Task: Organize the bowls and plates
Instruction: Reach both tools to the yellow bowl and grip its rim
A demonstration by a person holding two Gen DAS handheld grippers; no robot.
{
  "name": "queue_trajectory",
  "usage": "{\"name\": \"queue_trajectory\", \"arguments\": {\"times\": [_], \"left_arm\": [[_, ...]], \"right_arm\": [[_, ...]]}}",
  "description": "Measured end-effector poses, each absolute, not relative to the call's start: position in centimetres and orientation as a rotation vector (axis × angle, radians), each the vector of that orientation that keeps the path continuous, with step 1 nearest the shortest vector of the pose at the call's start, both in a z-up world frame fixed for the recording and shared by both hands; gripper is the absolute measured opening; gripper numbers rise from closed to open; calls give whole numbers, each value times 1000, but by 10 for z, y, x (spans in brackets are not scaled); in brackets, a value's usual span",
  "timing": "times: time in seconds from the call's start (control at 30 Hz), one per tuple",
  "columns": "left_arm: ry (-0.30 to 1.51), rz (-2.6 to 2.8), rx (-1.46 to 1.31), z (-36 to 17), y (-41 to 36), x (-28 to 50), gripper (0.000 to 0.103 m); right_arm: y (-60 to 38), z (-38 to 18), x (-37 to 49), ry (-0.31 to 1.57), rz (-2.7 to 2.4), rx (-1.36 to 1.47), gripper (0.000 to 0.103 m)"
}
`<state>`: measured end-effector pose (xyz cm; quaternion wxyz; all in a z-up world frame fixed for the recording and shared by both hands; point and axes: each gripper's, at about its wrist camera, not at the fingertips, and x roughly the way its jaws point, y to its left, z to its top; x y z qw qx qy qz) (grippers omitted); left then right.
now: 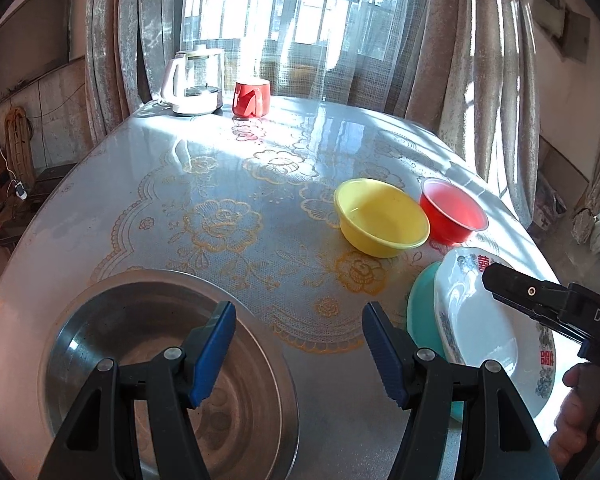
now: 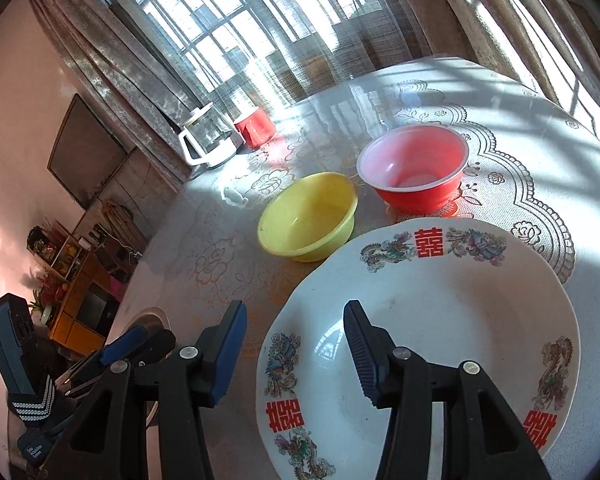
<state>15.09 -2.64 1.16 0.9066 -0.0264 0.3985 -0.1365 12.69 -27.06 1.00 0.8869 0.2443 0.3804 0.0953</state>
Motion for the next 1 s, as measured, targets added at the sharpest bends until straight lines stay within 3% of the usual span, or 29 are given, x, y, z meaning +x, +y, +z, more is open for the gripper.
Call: {"name": "queue_trajectory", "arguments": {"times": [0.4, 0.47, 0.5, 0.53, 1.0], "left_arm": [[870, -337, -153, 18, -29, 182, 63], [877, -357, -163, 20, -33, 188, 52], [883, -366, -170, 21, -36, 192, 41], [887, -368, -175, 22, -38, 196, 40], [945, -359, -222, 8, -66, 248, 38]], "right_arm": [[-284, 24, 159, 831, 184, 521, 51], [-283, 25, 165, 828, 172, 509, 51], [-282, 26, 168, 827, 163, 496, 51], [-282, 27, 172, 826, 159, 481, 51], [-281, 4, 228, 924, 128, 415, 51]]}}
